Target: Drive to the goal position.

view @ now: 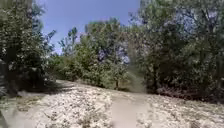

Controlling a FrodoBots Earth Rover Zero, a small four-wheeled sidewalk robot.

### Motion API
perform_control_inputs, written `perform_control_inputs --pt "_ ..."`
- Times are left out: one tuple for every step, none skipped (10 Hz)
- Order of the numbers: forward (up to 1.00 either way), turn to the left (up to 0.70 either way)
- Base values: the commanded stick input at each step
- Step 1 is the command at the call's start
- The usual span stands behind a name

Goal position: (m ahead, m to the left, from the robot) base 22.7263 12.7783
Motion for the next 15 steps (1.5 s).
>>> perform_control_inputs --pt "0.45 0.02" --pt "0.45 0.02" --pt "0.45 0.02" --pt "0.45 0.02" --pt "0.45 0.02" --pt "0.45 0.02" --pt "0.45 0.02" --pt "0.45 0.02" --pt "0.45 0.02" --pt "0.45 0.02" --pt "0.45 0.02" --pt "0.45 0.02" --pt "0.45 0.02" --pt "0.45 0.02" --pt "0.45 0.02"
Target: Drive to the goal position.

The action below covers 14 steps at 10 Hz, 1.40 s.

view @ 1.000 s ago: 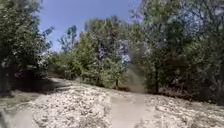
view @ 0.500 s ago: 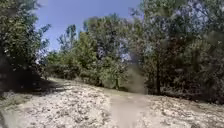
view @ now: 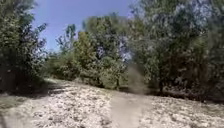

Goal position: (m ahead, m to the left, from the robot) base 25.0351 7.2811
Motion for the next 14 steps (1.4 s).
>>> perform_control_inputs --pt "0.45 0.02" --pt "0.45 0.13" --pt "0.45 0.27" --pt "0.45 0.27" --pt "0.45 0.27" --pt "0.45 0.27" --pt "0.45 0.27" --pt "0.45 0.27" --pt "0.45 0.27" --pt "0.45 0.27" --pt "0.45 0.27" --pt "0.45 0.27" --pt "0.45 0.27" --pt "0.45 0.27"
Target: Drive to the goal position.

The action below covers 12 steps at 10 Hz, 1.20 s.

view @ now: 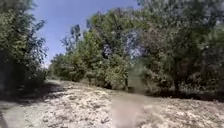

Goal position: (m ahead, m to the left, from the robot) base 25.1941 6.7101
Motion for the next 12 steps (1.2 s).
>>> perform_control_inputs --pt "0.45 0.27" --pt "0.45 0.27" --pt "0.45 0.26" --pt "0.45 0.24" --pt "0.45 0.22" --pt "0.45 0.02" --pt "0.45 0.02" --pt "0.45 0.02" --pt "0.45 0.02" --pt "0.45 0.02" --pt "0.45 0.02" --pt "0.45 0.02"
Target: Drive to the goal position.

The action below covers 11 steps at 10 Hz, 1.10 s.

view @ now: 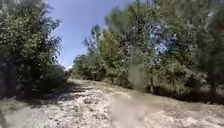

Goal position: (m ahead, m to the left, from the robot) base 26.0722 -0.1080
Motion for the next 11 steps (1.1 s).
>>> perform_control_inputs --pt "0.45 0.08" --pt "0.45 0.24" --pt "0.45 0.27" --pt "0.45 0.24" --pt "0.45 0.06" --pt "0.45 0.02" --pt "0.45 0.02" --pt "0.45 0.02" --pt "0.45 0.02" --pt "0.45 0.02" --pt "0.45 0.02"
